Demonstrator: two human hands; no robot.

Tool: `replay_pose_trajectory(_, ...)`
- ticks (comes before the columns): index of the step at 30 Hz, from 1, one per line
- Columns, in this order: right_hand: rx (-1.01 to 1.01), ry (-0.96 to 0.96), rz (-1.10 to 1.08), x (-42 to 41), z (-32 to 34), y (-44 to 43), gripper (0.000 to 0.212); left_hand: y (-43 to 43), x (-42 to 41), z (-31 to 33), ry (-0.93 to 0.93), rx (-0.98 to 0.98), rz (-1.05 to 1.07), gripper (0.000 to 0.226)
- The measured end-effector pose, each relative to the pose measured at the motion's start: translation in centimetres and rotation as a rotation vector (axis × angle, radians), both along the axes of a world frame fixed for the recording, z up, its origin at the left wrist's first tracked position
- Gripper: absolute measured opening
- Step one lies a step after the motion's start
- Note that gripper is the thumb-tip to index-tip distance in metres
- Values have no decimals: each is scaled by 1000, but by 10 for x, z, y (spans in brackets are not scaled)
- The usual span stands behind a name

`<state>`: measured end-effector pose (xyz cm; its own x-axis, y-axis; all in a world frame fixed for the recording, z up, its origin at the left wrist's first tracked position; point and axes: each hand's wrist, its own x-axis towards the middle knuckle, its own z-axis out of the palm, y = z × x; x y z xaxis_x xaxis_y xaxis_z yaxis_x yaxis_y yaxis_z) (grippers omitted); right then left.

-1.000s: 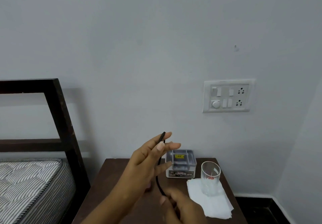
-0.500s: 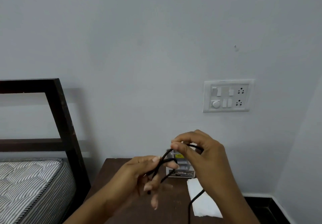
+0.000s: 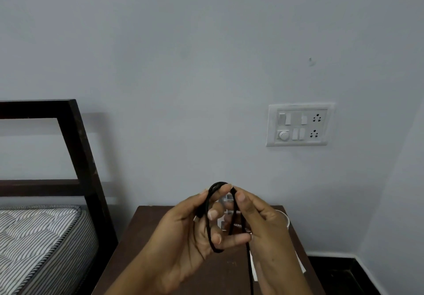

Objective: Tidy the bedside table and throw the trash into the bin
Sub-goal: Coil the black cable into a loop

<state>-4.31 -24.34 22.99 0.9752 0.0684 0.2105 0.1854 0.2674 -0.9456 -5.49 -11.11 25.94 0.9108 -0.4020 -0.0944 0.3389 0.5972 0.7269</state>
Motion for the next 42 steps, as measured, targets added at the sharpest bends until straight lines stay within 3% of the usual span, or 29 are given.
replay_pose_trajectory(4, -88, -3, -10, 3, 7, -9, 24, 4, 0, -3, -23, 80, -55, 41)
replay_pose_trajectory(10, -67, 69, 93, 1, 11, -10, 24, 3, 2, -9, -27, 43, -28, 43)
replay_pose_trajectory(15, -58, 58, 16, -1, 11, -4, 25, -4, 1, -9, -42, 24, 118, 31)
replay_pose_trajectory(21, -469, -103, 72, 2, 26, -18, 18, 21, 4, 4, -238, 614, 13, 35)
replay_pose_trajectory(23, -493, -149, 24, 3, 28, -16, 17, 16, 3, 5, -257, 651, 67, 31)
replay_pose_trajectory(25, -404, -130, -34, 2, 26, -12, 16, 8, 2, 3, -224, 542, 157, 28)
replay_pose_trajectory(31, 16, 127, -41, -9, 5, -1, 17, -7, 6, -5, -63, -34, 320, 22)
replay_pose_trajectory(34, 37, 165, -117, -17, -13, 7, 19, -10, 9, -5, -23, -208, 387, 24)
replay_pose_trajectory(36, -34, 118, -251, -21, -30, 11, 22, -9, 12, -3, -6, -270, 439, 28)
replay_pose_trajectory(37, -159, 23, -341, -24, -39, 12, 26, -8, 13, -1, -2, -288, 463, 29)
replay_pose_trajectory(39, -629, -297, -429, -24, -56, 11, 27, -7, 14, 1, -28, -268, 502, 31)
replay_pose_trajectory(42, -942, -357, -408, -22, -60, 20, 47, -8, 13, -1, -145, -109, 503, 30)
